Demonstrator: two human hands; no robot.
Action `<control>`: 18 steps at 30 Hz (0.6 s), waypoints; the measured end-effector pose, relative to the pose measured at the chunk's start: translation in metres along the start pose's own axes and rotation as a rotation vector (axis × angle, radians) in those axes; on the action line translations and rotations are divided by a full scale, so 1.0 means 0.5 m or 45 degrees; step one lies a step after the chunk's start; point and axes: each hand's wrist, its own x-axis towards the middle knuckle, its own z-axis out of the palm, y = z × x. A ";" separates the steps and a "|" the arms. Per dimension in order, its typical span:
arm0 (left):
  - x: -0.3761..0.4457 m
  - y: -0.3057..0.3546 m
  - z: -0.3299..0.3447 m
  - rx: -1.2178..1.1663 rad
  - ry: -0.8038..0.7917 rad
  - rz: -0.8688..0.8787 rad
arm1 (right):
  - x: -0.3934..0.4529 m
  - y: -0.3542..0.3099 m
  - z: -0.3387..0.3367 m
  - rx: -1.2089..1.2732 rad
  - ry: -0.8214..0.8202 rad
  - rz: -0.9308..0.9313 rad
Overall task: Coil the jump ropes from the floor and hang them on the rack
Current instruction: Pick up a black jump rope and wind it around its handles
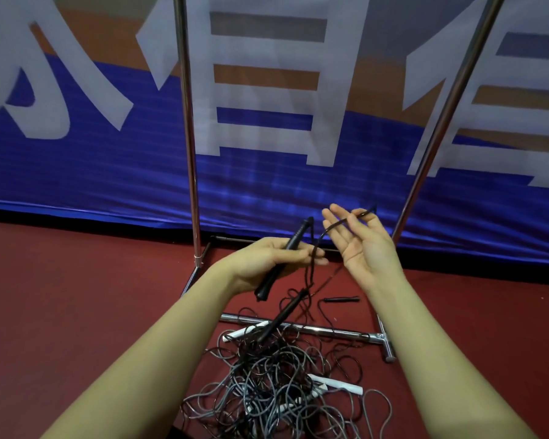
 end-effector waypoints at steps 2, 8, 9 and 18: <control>0.002 -0.002 0.010 0.020 0.014 0.035 | 0.003 0.000 -0.006 0.007 0.027 -0.030; 0.014 0.007 0.018 -0.237 0.227 0.185 | 0.003 0.001 -0.017 -0.147 0.048 0.062; 0.015 0.013 0.015 -0.299 0.265 0.217 | 0.002 0.003 -0.019 -0.198 0.042 0.105; 0.007 0.052 -0.020 -0.619 0.484 0.363 | -0.026 0.047 -0.010 -1.113 -0.418 0.327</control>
